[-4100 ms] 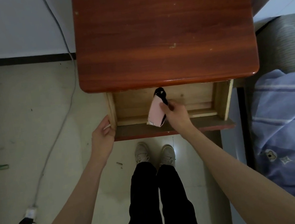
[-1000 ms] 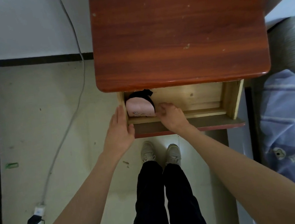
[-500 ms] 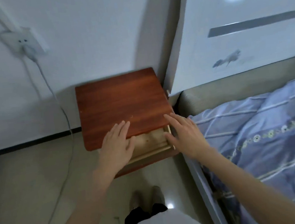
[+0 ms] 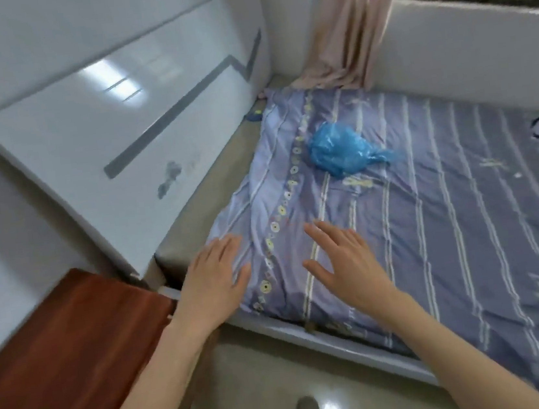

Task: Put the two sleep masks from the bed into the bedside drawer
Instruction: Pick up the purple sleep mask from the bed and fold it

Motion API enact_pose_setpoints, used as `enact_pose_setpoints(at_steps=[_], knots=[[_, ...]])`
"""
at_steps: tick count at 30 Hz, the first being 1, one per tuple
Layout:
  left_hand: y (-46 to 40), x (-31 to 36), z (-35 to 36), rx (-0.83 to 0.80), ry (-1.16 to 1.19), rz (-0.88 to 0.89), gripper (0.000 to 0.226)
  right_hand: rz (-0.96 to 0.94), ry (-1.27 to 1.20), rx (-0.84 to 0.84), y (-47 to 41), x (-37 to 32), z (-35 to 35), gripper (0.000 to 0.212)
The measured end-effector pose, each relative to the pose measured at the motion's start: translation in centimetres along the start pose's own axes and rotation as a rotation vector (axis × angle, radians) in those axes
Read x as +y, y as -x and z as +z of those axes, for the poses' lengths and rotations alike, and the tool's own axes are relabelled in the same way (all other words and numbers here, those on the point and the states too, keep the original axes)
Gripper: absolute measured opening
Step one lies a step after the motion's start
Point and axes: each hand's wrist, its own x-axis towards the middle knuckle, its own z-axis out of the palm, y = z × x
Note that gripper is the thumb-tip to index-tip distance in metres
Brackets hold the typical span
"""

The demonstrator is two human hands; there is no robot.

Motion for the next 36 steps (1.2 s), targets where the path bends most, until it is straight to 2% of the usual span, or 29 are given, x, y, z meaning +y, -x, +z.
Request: enact_pose_setpoints(at_steps=[7, 15, 20, 24, 30, 36], knots=[[-3.4, 16.3, 5.4, -0.131, 0.053, 0.414, 0.052, 0.403, 0.074, 0.213, 13.5, 10.2, -8.3, 0.056], [-0.5, 41.4, 13.8, -0.227, 0.115, 0.843, 0.051, 0.757, 0.151, 0.407, 34.2, 22.3, -17.2, 0.058], [5.8, 57.5, 21.3, -0.298, 0.166, 0.975, 0.050, 0.933, 0.211, 0.521, 49.5, 30.0, -21.9, 0.056], [10.3, 67.4, 25.8, -0.373, 0.147, 1.060, 0.051, 1.040, 0.243, 0.557, 59.3, 35.1, -25.3, 0.055], [12.5, 80.7, 31.3, -0.381, 0.139, 1.159, 0.050, 1.130, 0.246, 0.596, 68.5, 43.7, -28.8, 0.056], [12.5, 93.7, 40.0, -0.415, 0.145, 1.153, 0.051, 1.163, 0.249, 0.594, 75.5, 55.6, -32.8, 0.054]])
